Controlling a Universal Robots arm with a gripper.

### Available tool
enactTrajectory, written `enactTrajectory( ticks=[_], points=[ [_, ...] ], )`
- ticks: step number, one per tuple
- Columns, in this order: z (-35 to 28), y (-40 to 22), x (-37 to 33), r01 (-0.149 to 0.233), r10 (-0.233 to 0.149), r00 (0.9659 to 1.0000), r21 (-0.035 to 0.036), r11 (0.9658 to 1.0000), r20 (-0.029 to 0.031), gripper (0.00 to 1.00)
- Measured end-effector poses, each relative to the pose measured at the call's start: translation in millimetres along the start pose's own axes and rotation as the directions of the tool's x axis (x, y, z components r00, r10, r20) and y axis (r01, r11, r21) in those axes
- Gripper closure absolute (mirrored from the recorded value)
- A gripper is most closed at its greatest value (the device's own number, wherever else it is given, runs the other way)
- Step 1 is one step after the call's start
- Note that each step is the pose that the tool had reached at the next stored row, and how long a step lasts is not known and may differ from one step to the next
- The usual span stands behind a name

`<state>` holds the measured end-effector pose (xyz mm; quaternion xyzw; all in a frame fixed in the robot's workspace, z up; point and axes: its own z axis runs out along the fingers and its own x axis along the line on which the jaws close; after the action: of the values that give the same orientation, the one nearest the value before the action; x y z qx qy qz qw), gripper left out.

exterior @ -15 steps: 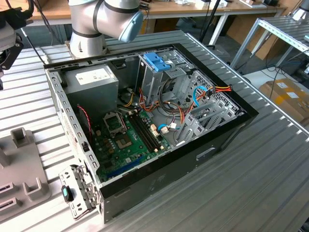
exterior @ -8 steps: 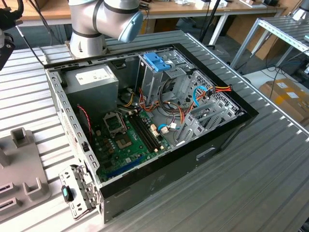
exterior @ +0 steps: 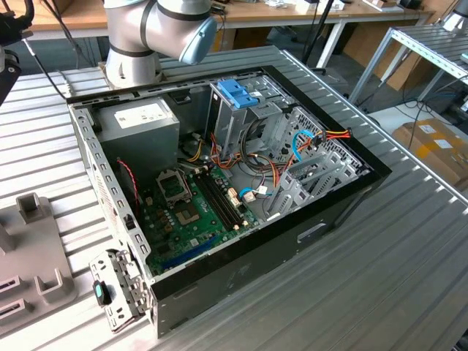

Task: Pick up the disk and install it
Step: 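Reach for the disk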

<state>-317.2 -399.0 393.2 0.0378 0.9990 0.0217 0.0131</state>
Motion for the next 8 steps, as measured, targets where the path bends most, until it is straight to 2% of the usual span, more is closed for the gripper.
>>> enactTrajectory(
  ticks=[4, 8],
  points=[
    [0.0, 0.0, 0.3, 0.000, 0.000, 1.0000, 0.0000, 1.0000, 0.0000, 0.89],
    [-0.1, -0.4, 6.1, 0.000, 0.000, 1.0000, 0.0000, 1.0000, 0.0000, 0.89]
  ],
)
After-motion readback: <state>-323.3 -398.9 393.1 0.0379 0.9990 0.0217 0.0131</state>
